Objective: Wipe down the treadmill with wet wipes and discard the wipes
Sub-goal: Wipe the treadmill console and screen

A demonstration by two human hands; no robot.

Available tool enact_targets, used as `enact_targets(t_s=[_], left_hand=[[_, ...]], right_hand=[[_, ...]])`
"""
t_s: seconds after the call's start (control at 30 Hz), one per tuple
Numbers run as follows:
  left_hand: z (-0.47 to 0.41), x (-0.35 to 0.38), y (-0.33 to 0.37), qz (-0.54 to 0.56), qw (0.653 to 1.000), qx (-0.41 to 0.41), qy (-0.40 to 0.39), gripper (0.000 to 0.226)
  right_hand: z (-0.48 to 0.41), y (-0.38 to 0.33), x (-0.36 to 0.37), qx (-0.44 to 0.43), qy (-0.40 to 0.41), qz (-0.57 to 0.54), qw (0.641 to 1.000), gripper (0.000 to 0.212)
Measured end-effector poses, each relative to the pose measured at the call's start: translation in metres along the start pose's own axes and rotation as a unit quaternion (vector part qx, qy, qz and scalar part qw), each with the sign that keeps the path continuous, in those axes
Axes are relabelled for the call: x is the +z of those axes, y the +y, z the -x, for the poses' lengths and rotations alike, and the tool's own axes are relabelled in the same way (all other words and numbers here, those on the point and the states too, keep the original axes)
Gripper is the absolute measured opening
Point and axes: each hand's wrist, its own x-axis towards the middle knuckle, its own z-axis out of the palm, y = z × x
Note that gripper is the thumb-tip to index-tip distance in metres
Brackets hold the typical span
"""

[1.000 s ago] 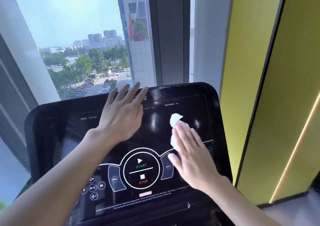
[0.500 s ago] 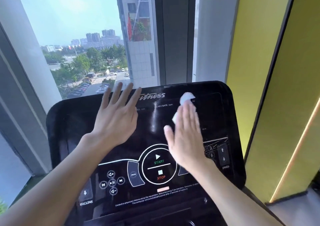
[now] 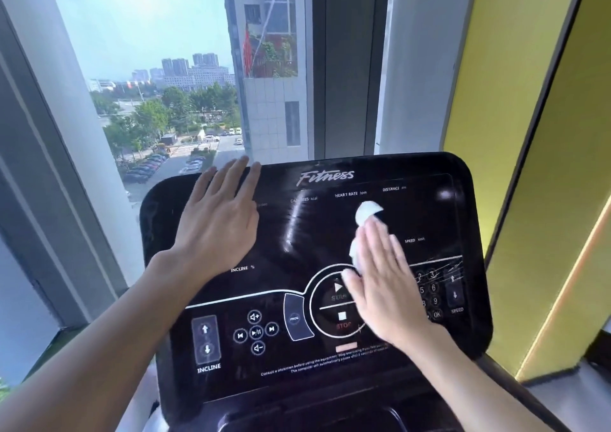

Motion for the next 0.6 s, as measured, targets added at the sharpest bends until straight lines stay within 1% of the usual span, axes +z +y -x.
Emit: enact_targets(t_s=[0.03, 0.07, 0.1, 0.13, 0.17, 0.23, 0.27, 0.3, 0.33, 0.37, 0.4, 0.43, 0.47, 0.53, 0.57, 0.6], left_hand=[[0.001, 0.000, -0.003, 0.004, 1.000, 0.006, 0.001, 0.060], [0.001, 0.000, -0.004, 0.011, 1.000, 0.008, 0.000, 0.060], [0.001, 0.000, -0.004, 0.017, 1.000, 0.002, -0.002, 0.059], [0.001, 0.000, -0.003, 0.019, 1.000, -0.006, -0.004, 0.059], [0.001, 0.000, -0.002, 0.016, 1.000, -0.014, -0.005, 0.059], [0.002, -0.001, -0.002, 0.005, 1.000, -0.020, -0.012, 0.059], [0.003, -0.001, -0.003, 0.003, 1.000, -0.021, -0.015, 0.059], [0.003, -0.003, -0.003, 0.003, 1.000, -0.023, -0.018, 0.059], [0.003, -0.004, -0.003, 0.005, 0.999, -0.026, -0.021, 0.059], [0.002, -0.005, -0.002, 0.007, 0.999, -0.030, -0.025, 0.059], [0.002, -0.005, -0.001, 0.006, 0.999, -0.032, -0.026, 0.058], [0.002, -0.006, 0.000, 0.003, 0.999, -0.034, -0.027, 0.058], [0.002, -0.006, 0.001, 0.000, 0.999, -0.036, -0.026, 0.058], [0.001, -0.006, 0.002, 0.002, 0.999, -0.040, -0.026, 0.058], [0.001, -0.006, 0.002, 0.005, 0.999, -0.040, -0.028, 0.058], [0.001, -0.006, 0.001, 0.007, 0.999, -0.036, -0.031, 0.058]], right_hand=[[-0.005, 0.008, -0.001, 0.086, 0.008, -0.026, 0.996, 0.073], [-0.012, 0.009, -0.003, 0.167, 0.014, -0.062, 0.984, 0.074], [-0.019, 0.000, -0.004, 0.208, 0.018, -0.086, 0.974, 0.075], [-0.024, -0.017, -0.007, 0.201, 0.018, -0.095, 0.975, 0.077], [-0.027, -0.032, -0.008, 0.154, 0.012, -0.095, 0.983, 0.078], [-0.027, -0.047, -0.009, 0.014, -0.001, -0.056, 0.998, 0.077], [-0.030, -0.041, -0.010, -0.021, 0.003, -0.036, 0.999, 0.075], [-0.036, -0.031, -0.010, -0.012, 0.010, -0.028, 0.999, 0.074], [-0.044, -0.023, -0.012, 0.045, 0.019, -0.038, 0.998, 0.073], [-0.052, -0.021, -0.017, 0.124, 0.028, -0.063, 0.990, 0.073], [-0.058, -0.027, -0.020, 0.170, 0.036, -0.086, 0.981, 0.074], [-0.060, -0.041, -0.022, 0.162, 0.041, -0.100, 0.981, 0.074], [-0.058, -0.059, -0.021, 0.105, 0.040, -0.099, 0.989, 0.074], [-0.046, -0.085, -0.016, -0.061, 0.015, -0.065, 0.996, 0.073], [-0.043, -0.082, -0.016, -0.117, 0.008, -0.037, 0.992, 0.073], [-0.043, -0.070, -0.015, -0.136, 0.009, -0.010, 0.991, 0.071]])
